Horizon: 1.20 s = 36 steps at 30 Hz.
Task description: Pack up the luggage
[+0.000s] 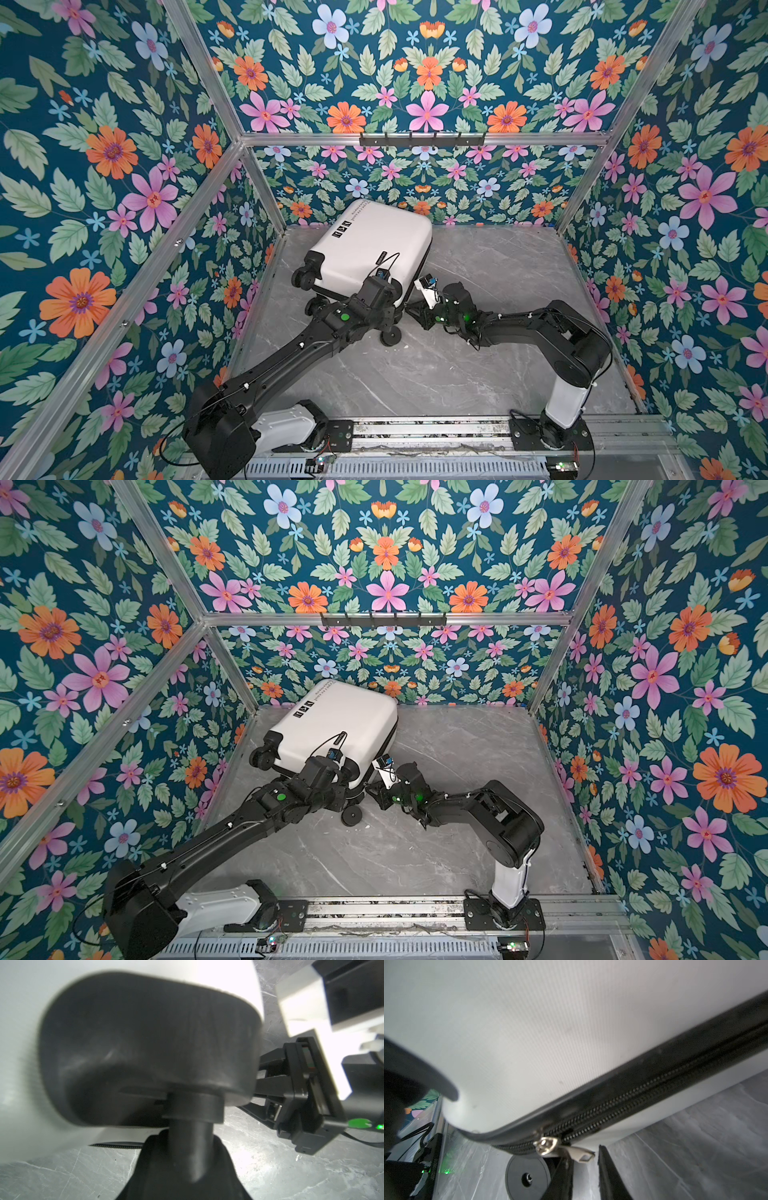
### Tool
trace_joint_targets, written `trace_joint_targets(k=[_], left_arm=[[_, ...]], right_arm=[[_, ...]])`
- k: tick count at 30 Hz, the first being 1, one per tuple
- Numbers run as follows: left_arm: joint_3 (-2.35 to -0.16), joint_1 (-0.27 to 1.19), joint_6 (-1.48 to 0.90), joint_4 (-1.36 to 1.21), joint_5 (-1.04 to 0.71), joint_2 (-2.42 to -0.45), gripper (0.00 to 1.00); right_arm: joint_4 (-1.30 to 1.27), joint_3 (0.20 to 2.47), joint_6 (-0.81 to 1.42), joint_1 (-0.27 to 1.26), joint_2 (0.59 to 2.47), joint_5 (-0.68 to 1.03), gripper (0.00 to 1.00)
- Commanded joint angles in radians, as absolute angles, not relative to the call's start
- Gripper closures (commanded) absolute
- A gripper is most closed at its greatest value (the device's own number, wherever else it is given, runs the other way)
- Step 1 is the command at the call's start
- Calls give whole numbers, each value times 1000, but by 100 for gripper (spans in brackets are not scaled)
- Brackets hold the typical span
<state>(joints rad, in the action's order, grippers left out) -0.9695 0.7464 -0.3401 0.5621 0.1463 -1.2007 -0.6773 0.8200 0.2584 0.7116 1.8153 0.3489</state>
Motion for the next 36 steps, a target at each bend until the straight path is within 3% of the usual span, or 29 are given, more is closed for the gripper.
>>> trace_joint_targets(k=[1,20,29,36], left_arm=[[-973,745,-374,555,186,-1190,100],[-968,744,-376,554,181,-1192,100],[-966,745,-376,552,180,-1192,100],[-966,746,-379,552,179,-1190,100]], right_arm=[[-729,816,260,712,1804,331,80],[-725,816,242,719,1770,362,83],[-706,825,226,740,1764,346,70],[-702,846,227,740,1782,346,72]])
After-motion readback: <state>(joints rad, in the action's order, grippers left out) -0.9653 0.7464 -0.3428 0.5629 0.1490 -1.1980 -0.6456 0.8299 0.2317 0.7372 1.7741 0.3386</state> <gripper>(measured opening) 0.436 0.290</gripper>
